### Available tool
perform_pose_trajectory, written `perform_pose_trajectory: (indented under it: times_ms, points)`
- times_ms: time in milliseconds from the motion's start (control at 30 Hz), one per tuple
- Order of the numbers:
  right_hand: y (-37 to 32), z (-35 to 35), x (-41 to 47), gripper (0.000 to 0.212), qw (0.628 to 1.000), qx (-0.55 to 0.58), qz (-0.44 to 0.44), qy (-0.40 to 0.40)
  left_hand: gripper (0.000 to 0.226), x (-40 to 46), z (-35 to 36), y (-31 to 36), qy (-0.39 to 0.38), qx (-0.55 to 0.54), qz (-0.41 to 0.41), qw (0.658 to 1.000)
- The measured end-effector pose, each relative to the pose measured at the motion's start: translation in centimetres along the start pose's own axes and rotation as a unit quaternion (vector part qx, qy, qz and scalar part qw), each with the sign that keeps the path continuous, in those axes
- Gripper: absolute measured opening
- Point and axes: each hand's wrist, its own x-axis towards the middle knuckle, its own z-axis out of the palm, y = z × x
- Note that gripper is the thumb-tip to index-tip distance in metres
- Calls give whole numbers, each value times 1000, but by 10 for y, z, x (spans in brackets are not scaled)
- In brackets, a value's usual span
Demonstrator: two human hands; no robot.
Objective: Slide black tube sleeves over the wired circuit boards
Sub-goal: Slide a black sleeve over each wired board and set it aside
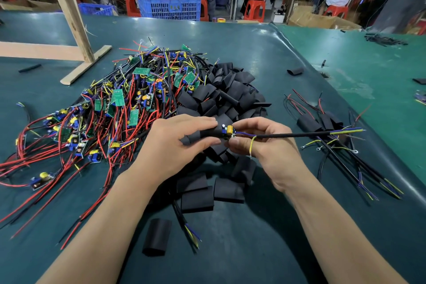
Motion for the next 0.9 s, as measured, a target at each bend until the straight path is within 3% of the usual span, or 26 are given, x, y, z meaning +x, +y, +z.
perform_pose_trajectory:
  times_ms: [133, 500, 900]
  points:
    - [-4, -5, 0, 29, 999, -41, 6, -16, 35, 0, 2, -2, -1, -1, 40, 999]
    - [-6, -9, 0, 31, 992, -88, -64, -66, 33, -2, 5, 0, -2, -47, 30, 998]
    - [-8, -11, -2, 38, 989, -103, -82, -73, 38, -4, 4, 6, -20, -80, -46, 996]
